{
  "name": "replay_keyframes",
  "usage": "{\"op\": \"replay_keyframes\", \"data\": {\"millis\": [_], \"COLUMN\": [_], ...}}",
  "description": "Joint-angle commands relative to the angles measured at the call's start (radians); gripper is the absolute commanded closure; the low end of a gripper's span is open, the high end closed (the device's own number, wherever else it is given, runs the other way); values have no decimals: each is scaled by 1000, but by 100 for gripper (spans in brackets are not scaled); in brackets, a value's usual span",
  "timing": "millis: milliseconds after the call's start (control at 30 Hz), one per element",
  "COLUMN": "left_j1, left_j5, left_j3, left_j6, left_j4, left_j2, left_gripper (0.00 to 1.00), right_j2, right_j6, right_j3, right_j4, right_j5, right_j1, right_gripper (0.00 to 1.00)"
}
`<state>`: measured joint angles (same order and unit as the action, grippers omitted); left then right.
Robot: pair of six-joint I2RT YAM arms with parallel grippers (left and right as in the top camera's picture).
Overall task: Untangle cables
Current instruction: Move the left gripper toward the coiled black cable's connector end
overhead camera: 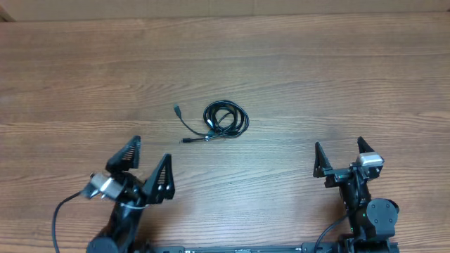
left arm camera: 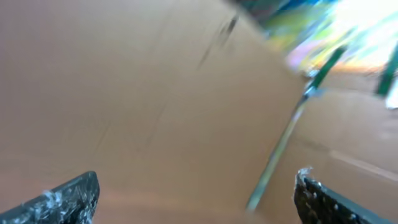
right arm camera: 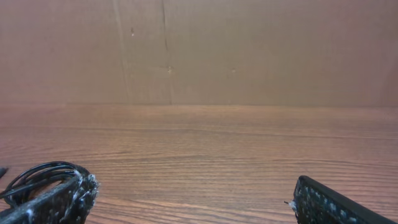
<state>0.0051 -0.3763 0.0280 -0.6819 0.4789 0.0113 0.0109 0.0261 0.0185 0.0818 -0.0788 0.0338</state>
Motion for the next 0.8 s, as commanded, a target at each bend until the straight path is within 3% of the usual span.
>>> {"op": "replay_keyframes", "data": {"millis": [0, 167, 400, 600, 767], "left_j1": [-5, -6, -6, -6, -6], "left_j5": [68, 6, -7, -17, -141], "left_j3": [90, 347, 903, 1363, 1580], "left_j6": [-14, 218, 444, 509, 521], "left_j4": [-8, -291, -973, -1472, -1772], "left_j2": [-5, 72, 447, 843, 1088], "left_gripper": [0, 0, 0, 0, 1], "right_j2": [-8, -8, -8, -8, -8], "right_j6": [2, 2, 2, 2, 2], "right_j3": [-10, -10, -10, -10, -10], "right_j4": [-4, -4, -4, -4, -4], "right_j5": [-2, -1, -1, -2, -2], "right_j1": [6, 6, 6, 6, 6], "right_gripper": [0, 0, 0, 0, 0]}}
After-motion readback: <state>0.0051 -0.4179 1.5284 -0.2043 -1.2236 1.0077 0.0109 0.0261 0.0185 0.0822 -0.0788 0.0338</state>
